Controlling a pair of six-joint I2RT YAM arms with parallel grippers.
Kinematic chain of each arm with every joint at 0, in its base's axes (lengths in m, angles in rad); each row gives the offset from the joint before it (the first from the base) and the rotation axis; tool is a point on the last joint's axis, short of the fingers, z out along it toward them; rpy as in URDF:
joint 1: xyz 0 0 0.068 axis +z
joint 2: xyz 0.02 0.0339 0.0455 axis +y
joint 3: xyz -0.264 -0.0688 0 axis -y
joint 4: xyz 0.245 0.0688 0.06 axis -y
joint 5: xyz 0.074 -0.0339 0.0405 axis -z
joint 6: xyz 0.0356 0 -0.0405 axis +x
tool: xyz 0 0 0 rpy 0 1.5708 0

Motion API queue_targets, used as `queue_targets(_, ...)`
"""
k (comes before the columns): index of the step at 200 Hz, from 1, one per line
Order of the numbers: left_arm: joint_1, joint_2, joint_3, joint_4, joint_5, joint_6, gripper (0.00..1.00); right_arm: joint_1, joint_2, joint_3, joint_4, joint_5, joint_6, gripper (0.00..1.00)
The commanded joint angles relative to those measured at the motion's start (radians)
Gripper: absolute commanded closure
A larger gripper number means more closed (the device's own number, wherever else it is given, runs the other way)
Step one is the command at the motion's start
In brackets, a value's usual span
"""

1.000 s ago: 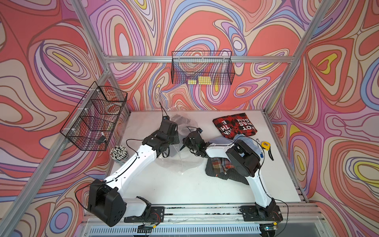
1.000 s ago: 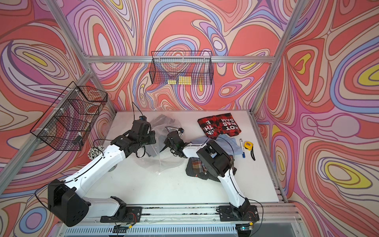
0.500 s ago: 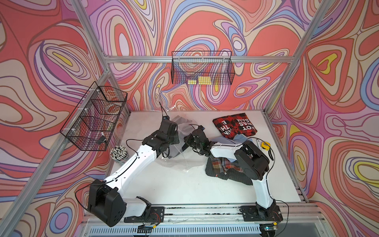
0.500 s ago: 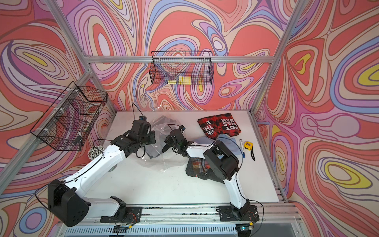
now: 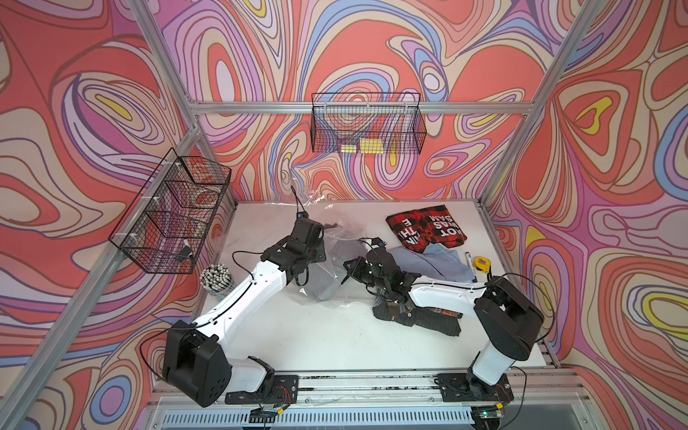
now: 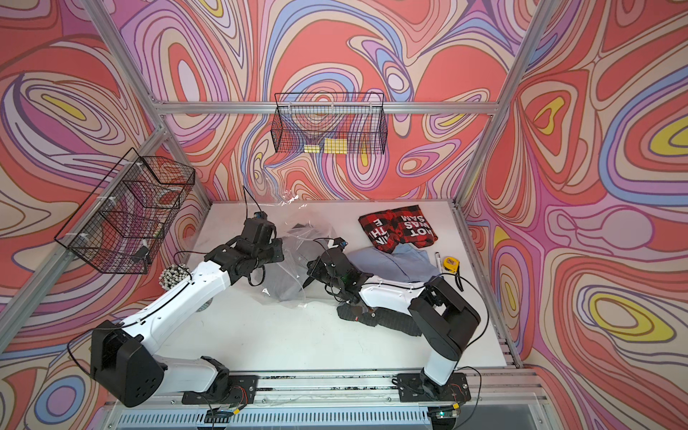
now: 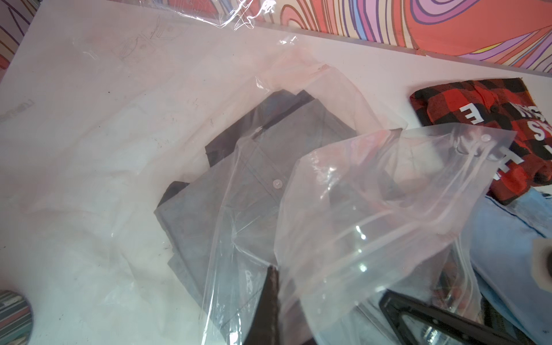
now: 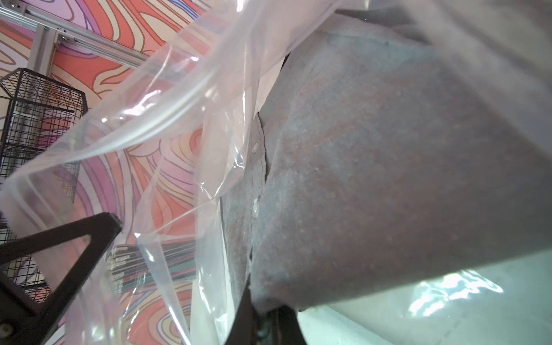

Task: Take the shirt out of the vacuum bag
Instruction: Take out the shirt from the vacuum bag.

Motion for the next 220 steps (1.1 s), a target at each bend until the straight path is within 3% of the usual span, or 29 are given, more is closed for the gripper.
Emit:
queue_targets(1,0.009,0.022,0.021,-0.017,-0.007,-0.006,1.0,0.004,-0.094,-0.018,-0.019,0.011,-0.025,1.0)
queue_targets(120,0.009,0.025,0.021,-0.019,-0.015,0.003,1.0,0.004,-0.479,-0.096,-0.272,0.147,-0.102,1.0)
queue_targets(220,0.009,0.023,0.021,-0.016,-0.009,0.002,1.0,-0.03,-0.626,-0.084,-0.374,0.198,-0.139,1.0)
